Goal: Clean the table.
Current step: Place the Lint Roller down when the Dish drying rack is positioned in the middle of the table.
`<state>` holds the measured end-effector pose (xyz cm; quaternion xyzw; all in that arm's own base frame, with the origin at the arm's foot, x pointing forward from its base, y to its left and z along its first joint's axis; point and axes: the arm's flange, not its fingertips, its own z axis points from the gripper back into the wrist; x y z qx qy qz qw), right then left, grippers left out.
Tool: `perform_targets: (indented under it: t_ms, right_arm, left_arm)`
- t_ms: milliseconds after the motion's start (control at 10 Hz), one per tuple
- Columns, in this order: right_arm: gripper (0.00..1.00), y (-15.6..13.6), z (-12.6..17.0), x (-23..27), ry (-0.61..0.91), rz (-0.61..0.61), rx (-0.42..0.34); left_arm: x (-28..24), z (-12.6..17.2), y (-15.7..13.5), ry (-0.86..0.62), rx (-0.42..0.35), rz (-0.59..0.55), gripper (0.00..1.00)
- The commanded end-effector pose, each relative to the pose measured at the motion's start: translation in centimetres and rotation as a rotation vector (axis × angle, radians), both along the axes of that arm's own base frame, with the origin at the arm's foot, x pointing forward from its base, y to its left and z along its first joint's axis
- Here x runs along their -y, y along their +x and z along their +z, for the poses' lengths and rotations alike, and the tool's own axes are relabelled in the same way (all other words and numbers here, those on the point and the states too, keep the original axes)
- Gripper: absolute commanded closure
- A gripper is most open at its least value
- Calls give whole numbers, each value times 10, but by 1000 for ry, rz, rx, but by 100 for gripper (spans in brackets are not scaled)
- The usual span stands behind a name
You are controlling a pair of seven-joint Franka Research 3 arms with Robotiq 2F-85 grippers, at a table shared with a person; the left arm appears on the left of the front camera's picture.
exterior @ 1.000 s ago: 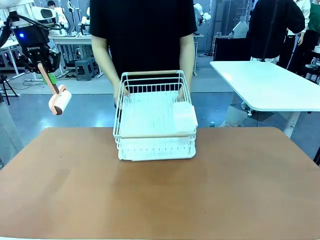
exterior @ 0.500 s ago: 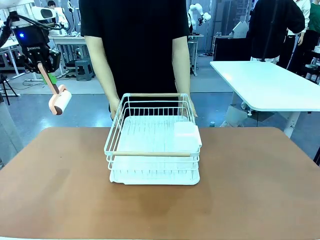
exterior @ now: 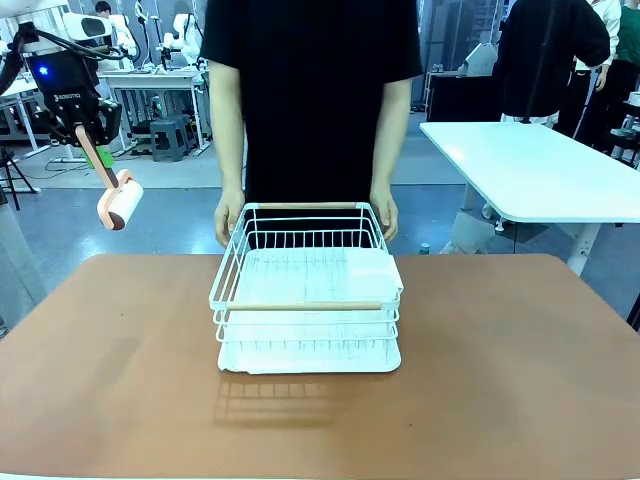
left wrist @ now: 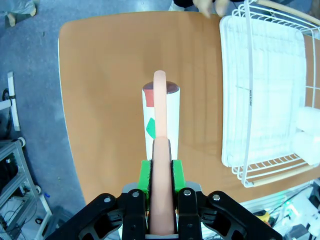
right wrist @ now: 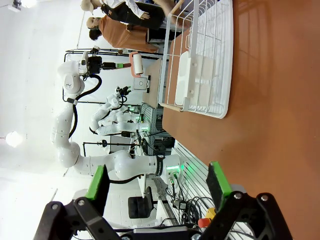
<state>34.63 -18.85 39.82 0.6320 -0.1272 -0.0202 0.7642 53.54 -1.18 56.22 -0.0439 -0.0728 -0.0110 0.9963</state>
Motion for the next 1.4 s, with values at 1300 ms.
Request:
perform_targets:
  t_ms: [1300]
  right_arm:
    - [0,-1,2,-1,12,0,17]
  left_arm:
    - [-3,5,-2,16,4,-2,79]
